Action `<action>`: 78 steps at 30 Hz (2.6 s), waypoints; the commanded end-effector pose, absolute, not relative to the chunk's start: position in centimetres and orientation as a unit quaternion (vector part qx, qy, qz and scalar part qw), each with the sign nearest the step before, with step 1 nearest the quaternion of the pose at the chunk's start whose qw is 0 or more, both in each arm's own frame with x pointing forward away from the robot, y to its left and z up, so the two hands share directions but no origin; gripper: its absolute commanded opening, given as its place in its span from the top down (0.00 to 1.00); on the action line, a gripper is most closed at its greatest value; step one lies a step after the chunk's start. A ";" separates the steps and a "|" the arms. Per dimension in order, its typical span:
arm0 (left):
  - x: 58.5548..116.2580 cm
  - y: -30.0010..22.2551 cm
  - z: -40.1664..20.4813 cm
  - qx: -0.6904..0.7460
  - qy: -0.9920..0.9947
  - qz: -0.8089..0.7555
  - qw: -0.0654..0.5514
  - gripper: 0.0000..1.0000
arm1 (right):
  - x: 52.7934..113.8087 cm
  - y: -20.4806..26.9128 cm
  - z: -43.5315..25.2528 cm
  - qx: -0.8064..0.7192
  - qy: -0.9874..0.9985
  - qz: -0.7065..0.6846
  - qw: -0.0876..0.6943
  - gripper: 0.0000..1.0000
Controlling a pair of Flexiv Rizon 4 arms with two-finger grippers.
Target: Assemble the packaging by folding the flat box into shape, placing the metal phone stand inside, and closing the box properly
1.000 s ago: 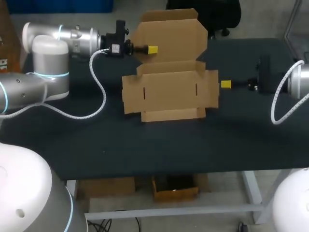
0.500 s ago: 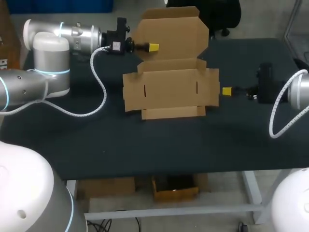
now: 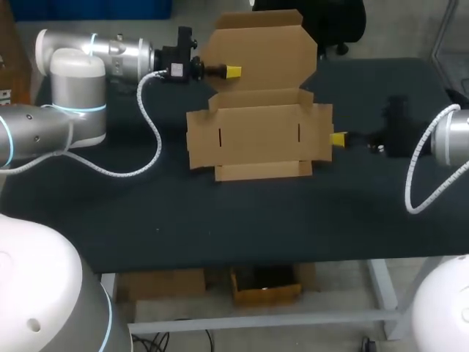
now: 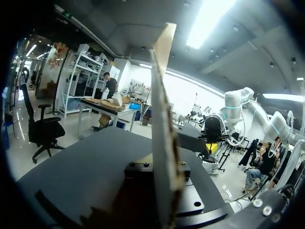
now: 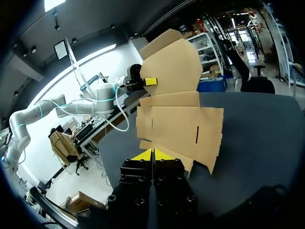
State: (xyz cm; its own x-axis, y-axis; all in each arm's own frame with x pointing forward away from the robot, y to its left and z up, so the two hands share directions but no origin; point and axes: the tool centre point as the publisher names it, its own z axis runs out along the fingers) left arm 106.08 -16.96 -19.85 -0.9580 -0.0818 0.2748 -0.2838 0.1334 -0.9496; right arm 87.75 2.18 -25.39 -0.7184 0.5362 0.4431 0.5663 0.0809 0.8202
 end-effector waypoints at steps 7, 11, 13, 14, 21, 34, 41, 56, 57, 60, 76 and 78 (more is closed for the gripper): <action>105.6 -17.4 -19.1 0.098 -0.754 0.647 0.064 1.00 | 85.8 2.2 -26.5 -0.375 -0.736 -0.564 0.003 1.00; 105.8 -17.2 -18.7 0.100 -0.751 0.650 0.057 1.00 | 85.2 1.9 -26.8 -0.377 -0.734 -0.565 0.002 1.00; 105.5 -17.2 -18.4 0.099 -0.750 0.652 0.053 1.00 | 85.0 1.9 -27.0 -0.379 -0.734 -0.563 0.004 1.00; 105.3 -17.2 -18.1 0.096 -0.751 0.652 0.049 1.00 | 85.0 1.8 -27.2 -0.381 -0.734 -0.563 0.007 1.00; 103.4 -16.9 -16.3 0.089 -0.756 0.647 0.036 1.00 | 84.9 1.8 -27.8 -0.385 -0.732 -0.562 0.015 1.00; 101.1 -16.4 -13.7 0.092 -0.755 0.649 0.022 1.00 | 83.7 1.4 -27.9 -0.380 -0.734 -0.563 0.013 1.00; 100.1 -16.9 -13.4 0.092 -0.757 0.646 0.022 1.00 | 82.7 1.4 -27.8 -0.376 -0.733 -0.567 0.012 1.00; 98.0 -17.5 -12.9 0.102 -0.754 0.647 0.042 1.00 | 80.9 1.1 -27.0 -0.364 -0.738 -0.568 -0.002 1.00; 97.9 -17.5 -12.9 0.102 -0.755 0.647 0.042 1.00 | 80.9 1.1 -26.9 -0.363 -0.739 -0.568 -0.003 1.00; 97.8 -17.6 -13.1 0.108 -0.754 0.646 0.047 1.00 | 80.7 0.9 -26.8 -0.361 -0.740 -0.568 -0.005 1.00; 96.5 -17.6 -13.7 0.130 -0.747 0.648 0.067 1.00 | 80.1 0.6 -26.8 -0.357 -0.741 -0.569 -0.006 1.00; 96.2 -17.6 -13.7 0.130 -0.748 0.647 0.065 1.00 | 80.1 0.6 -26.8 -0.356 -0.742 -0.568 -0.006 1.00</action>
State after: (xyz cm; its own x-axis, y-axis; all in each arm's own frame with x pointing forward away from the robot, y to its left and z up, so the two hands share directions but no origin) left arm 96.75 -17.64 -13.74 -0.9581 -0.0994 0.2686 -0.2803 0.1325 -0.9507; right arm 80.31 0.76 -26.88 -0.7449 0.5372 0.3956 0.5240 0.1041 0.8453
